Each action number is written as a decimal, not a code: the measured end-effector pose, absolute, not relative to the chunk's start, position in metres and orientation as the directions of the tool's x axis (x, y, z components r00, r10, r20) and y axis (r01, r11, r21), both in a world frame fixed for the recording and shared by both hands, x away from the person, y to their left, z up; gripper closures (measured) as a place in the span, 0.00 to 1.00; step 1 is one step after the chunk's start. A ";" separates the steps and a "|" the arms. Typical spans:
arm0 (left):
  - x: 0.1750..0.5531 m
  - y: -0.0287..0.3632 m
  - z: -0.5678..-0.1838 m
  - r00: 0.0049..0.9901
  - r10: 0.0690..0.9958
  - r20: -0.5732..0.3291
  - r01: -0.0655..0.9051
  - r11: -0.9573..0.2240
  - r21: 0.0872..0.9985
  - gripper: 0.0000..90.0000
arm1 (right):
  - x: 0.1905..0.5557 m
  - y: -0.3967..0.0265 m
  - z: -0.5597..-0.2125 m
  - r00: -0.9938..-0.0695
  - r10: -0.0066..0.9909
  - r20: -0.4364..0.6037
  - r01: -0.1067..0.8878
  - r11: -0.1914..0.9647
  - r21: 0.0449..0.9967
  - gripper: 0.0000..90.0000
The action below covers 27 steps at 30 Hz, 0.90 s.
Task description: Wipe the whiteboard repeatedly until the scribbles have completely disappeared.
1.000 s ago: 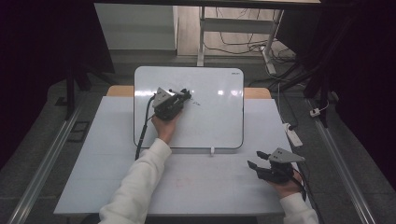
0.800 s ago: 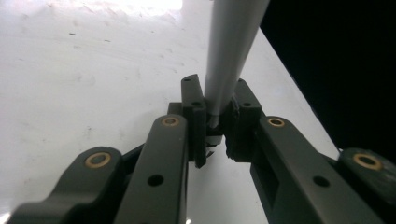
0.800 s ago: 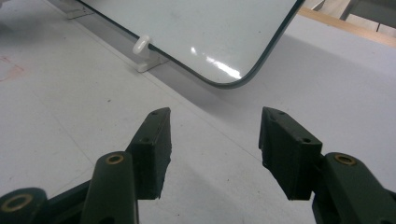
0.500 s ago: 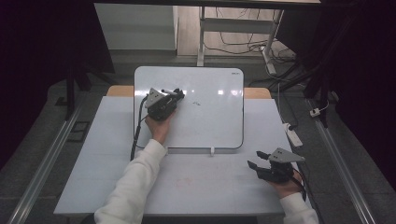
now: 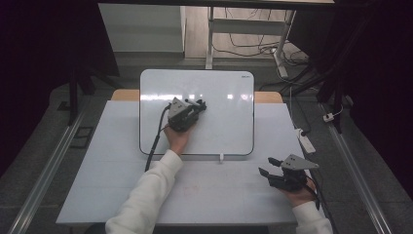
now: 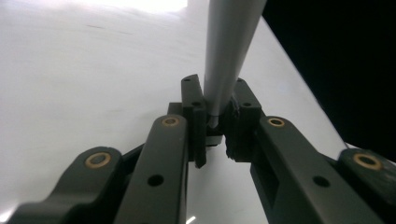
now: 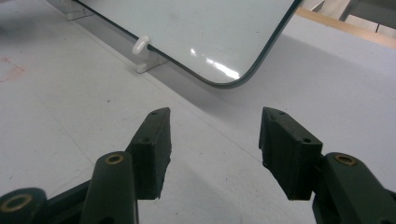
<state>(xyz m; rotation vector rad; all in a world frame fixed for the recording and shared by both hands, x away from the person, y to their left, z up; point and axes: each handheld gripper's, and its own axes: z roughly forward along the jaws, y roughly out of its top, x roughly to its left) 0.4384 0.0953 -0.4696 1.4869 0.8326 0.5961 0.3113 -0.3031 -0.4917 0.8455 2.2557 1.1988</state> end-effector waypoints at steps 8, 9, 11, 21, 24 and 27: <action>0.438 0.079 -0.474 0.621 0.774 -0.124 0.145 0.042 0.989 0.88 | 0.310 -0.300 -0.491 -0.715 0.690 -0.109 0.300 0.444 0.844 0.49; 0.439 0.073 -0.475 0.628 0.768 -0.127 0.146 0.044 0.988 0.88 | 0.310 -0.300 -0.491 -0.715 0.691 -0.109 0.300 0.444 0.844 0.49; 0.441 0.062 -0.475 0.636 0.760 -0.131 0.146 0.048 0.988 0.88 | 0.310 -0.301 -0.491 -0.713 0.693 -0.109 0.301 0.442 0.845 0.49; 0.464 0.040 -0.454 0.644 0.757 -0.114 0.137 0.032 0.990 0.88 | 0.310 -0.303 -0.491 -0.712 0.694 -0.108 0.300 0.439 0.847 0.49; 0.463 0.043 -0.455 0.646 0.754 -0.116 0.142 0.031 0.989 0.88 | 0.311 -0.305 -0.491 -0.709 0.698 -0.103 0.306 0.436 0.847 0.49; 0.456 0.054 -0.459 0.639 0.760 -0.119 0.149 0.029 0.988 0.88 | 0.311 -0.304 -0.492 -0.711 0.696 -0.104 0.306 0.439 0.845 0.49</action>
